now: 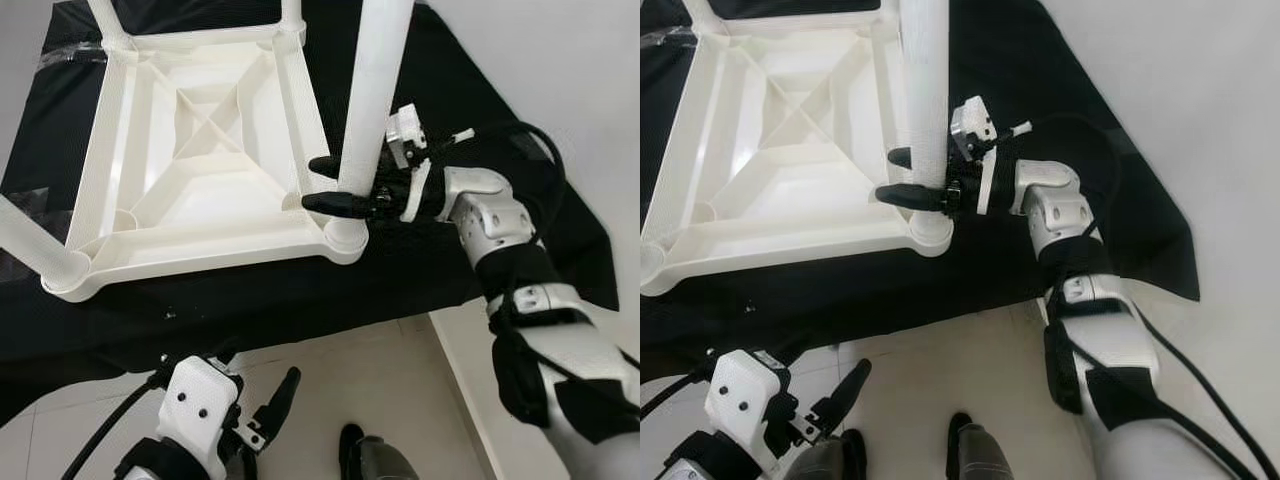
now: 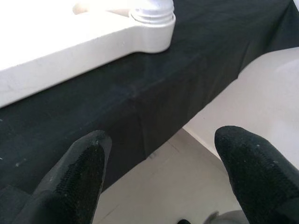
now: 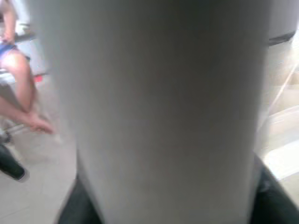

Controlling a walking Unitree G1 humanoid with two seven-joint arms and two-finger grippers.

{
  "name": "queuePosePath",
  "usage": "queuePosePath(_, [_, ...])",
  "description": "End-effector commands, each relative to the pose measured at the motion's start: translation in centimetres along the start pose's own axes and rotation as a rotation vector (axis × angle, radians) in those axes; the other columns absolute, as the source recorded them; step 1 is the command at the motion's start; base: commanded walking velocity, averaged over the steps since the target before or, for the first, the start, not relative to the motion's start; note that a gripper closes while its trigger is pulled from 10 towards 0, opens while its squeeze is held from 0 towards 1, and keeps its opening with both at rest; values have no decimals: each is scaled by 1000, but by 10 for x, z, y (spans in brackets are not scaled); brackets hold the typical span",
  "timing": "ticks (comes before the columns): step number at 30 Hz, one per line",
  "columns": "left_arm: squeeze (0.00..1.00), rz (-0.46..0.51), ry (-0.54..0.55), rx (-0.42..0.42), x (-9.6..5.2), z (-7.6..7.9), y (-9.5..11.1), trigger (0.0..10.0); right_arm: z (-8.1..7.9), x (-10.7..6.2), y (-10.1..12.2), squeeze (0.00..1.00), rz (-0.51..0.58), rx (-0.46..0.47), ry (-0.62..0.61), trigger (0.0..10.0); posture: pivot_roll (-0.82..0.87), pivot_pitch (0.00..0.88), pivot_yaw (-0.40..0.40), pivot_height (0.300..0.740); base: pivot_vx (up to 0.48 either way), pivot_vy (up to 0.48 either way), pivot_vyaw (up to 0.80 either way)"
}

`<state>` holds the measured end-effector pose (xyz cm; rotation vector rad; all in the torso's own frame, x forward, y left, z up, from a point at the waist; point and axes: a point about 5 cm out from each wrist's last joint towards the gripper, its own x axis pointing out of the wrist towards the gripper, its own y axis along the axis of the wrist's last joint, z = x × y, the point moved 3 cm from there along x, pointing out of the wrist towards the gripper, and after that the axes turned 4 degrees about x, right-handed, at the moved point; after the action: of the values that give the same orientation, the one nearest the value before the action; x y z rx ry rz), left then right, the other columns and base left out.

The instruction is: Building children table

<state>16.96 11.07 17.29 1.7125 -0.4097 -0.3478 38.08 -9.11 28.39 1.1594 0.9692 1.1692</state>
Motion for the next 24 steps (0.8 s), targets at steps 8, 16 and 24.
queuePosePath(8, [0, -12, -2, -19, 6, 2, -6, 10000, 1, -18, -16, 0, -29, -64, -180, 0, 89, 309, -74, 740, 0, 0, 0])
queuePosePath(16, [0, 7, 6, -5, 24, -8, -13, 10000, -50, -17, -78, 0, -89, 59, -973, 0, 22, 237, -67, 740, 0, 0, 0])
queuePosePath(24, [0, 25, -1, 12, 45, -16, -19, 10000, -74, 19, -97, 0, -124, 0, -1069, 0, 5, 159, -50, 740, 0, 0, 0])
